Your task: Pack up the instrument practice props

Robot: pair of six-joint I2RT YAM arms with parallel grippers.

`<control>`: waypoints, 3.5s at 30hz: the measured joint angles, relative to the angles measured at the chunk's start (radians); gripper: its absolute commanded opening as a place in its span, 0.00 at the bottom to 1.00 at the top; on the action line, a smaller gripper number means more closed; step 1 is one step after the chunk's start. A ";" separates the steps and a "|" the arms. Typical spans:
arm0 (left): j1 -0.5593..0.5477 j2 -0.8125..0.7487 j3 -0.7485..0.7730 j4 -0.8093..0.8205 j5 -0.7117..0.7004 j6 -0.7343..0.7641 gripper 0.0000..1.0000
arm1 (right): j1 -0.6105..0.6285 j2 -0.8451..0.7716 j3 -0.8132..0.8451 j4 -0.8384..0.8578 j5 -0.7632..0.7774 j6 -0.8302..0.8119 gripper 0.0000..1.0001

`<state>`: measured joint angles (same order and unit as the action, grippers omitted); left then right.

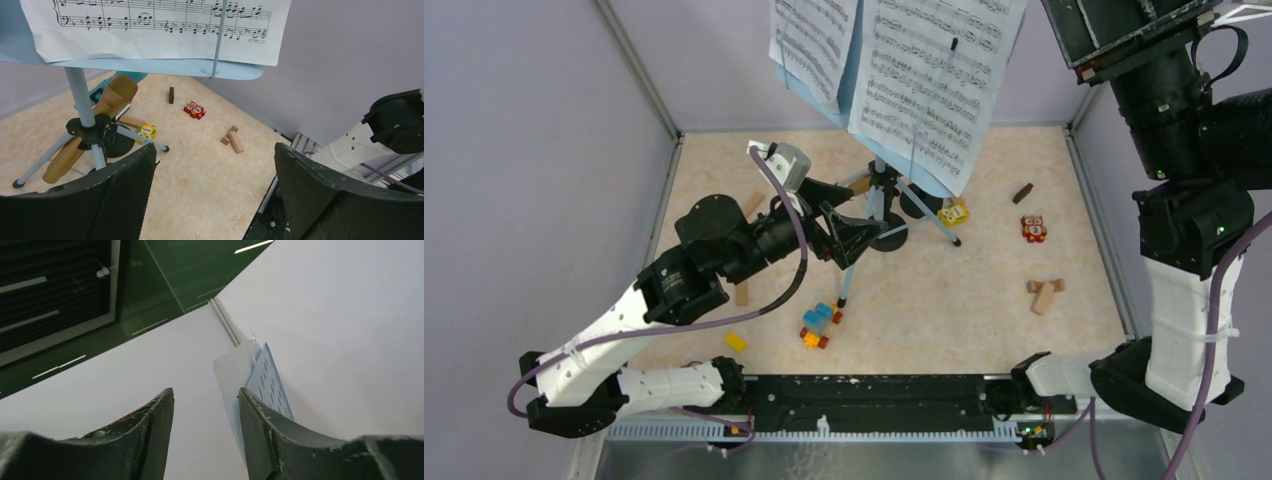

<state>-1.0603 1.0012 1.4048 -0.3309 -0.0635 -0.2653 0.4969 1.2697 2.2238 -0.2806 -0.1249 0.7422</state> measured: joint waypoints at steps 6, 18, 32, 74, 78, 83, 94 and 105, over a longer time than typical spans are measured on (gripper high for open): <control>0.000 -0.029 -0.043 0.021 0.000 -0.014 0.94 | 0.000 0.075 0.096 0.036 -0.011 -0.021 0.49; 0.000 -0.069 -0.126 0.042 -0.004 -0.051 0.94 | 0.000 0.089 0.095 0.072 -0.108 -0.081 0.49; 0.000 -0.090 -0.140 0.047 -0.006 -0.073 0.94 | 0.000 0.069 0.057 0.018 -0.150 -0.186 0.48; 0.000 0.023 -0.065 0.372 -0.012 -0.076 0.99 | 0.000 -0.190 -0.397 -0.035 -0.108 -0.329 0.20; 0.000 0.063 -0.035 0.444 -0.018 -0.067 0.99 | 0.000 -0.189 -0.397 -0.034 -0.079 -0.332 0.04; 0.000 0.123 0.016 0.498 -0.042 -0.045 0.99 | 0.000 -0.187 -0.397 -0.034 -0.060 -0.331 0.00; 0.000 0.257 0.135 0.546 -0.113 0.000 0.97 | 0.000 -0.182 -0.397 -0.033 -0.061 -0.330 0.00; 0.000 0.380 0.222 0.549 -0.134 0.021 0.63 | 0.000 -0.183 -0.397 -0.034 -0.061 -0.330 0.00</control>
<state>-1.0603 1.3808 1.6264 0.2176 -0.1978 -0.2440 0.4973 1.0866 1.8271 -0.3149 -0.1864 0.4122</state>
